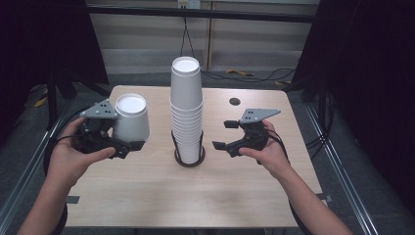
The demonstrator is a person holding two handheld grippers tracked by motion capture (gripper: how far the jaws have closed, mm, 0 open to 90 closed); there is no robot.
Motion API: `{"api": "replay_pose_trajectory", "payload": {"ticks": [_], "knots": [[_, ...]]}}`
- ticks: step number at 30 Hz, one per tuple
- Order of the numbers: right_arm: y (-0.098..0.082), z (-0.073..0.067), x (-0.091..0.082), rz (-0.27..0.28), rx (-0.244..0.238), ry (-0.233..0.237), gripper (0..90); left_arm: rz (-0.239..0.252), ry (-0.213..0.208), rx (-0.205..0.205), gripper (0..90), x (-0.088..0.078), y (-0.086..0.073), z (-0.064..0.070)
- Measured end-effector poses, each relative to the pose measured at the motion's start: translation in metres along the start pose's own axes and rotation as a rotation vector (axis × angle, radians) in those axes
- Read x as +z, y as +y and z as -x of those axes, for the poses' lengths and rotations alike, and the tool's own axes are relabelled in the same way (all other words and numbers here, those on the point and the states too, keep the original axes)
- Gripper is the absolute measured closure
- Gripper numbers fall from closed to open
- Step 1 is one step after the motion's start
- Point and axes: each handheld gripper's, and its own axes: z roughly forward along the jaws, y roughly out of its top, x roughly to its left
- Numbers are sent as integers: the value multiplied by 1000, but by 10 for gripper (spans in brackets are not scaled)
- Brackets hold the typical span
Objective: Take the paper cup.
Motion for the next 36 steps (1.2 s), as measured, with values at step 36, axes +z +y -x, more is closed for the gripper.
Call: {"api": "replay_pose_trajectory", "payload": {"ticks": [36], "knots": [[-50,-10,-21,-75,-57,154,134,-123,-218,155,143,73,-11,80]]}}
